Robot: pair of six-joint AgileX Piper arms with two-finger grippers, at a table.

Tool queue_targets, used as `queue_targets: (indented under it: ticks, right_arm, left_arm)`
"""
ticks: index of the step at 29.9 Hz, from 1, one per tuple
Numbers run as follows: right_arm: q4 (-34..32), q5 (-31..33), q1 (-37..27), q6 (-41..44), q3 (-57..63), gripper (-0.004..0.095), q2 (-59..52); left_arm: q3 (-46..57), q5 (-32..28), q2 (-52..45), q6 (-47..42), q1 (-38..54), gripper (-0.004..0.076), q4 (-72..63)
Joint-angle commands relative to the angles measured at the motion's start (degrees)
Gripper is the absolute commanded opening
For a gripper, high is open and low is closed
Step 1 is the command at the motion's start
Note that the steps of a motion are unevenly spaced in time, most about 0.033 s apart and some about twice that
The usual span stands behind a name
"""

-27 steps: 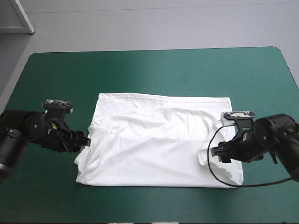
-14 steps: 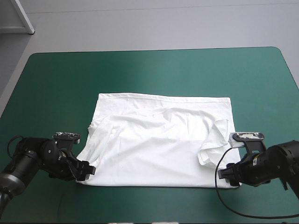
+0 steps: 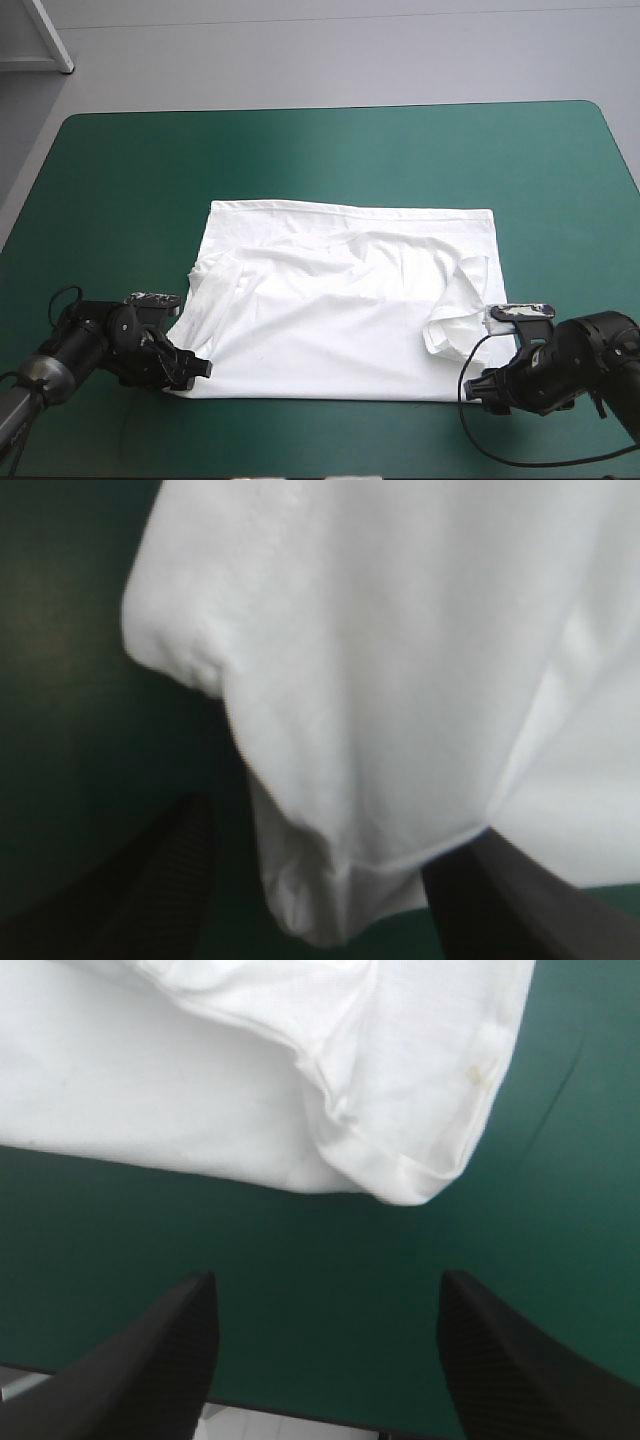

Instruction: Fold the cloth

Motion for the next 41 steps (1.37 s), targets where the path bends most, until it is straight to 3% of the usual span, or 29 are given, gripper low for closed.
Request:
queue_targets:
  ticks: [1,5,7,14,17,20,23,27,37,41]
  right_arm:
    - [0.27,-2.77,-0.06,-1.45,-1.15,0.0589,2.08]
    - [0.03,-4.64,-0.06,-1.86,-1.15,0.0589,5.97]
    - [0.03,-5.81,-0.06,-2.13,-1.15,0.0589,8.57]
    - [0.65,-8.6,-0.06,-2.71,-0.92,0.0588,17.48]
    - [0.85,-11.62,-0.06,-2.94,0.63,0.0512,19.93]
    - [1.34,-12.88,-0.06,-4.56,1.98,0.0291,20.34]
    - [1.39,-13.03,-0.06,-6.58,2.36,-0.0023,19.31]
    - [0.18,-13.87,-0.06,-6.24,1.38,-0.0008,15.66]
    - [-6.32,-6.53,-0.16,-2.07,-12.33,-0.0008,7.53]
    - [-11.26,-9.44,-0.16,-1.92,-20.91,-0.001,8.76]
  left_arm:
    - [0.05,-3.66,1.29,0.77,0.01,0.0289,-4.29]
    - [0.05,-3.41,1.29,2.45,0.01,0.0057,-4.53]
    - [0.05,-2.97,1.29,3.88,0.01,-0.0006,-4.81]
    - [0.05,-3.0,1.29,4.28,0.01,-0.001,-6.16]
    - [0.05,-3.0,1.29,4.28,0.01,-0.001,-6.31]
    - [-0.19,-2.75,1.17,4.28,0.01,-0.001,-6.31]
    - [-0.27,-3.04,0.59,4.28,0.01,-0.001,-6.31]
    - [-3.01,-1.95,-0.41,4.28,0.01,-0.001,-6.08]
    - [-19.24,1.97,-2.07,4.01,0.01,-0.001,-4.54]
    - [-27.39,0.25,-0.82,3.61,0.01,-0.001,-1.27]
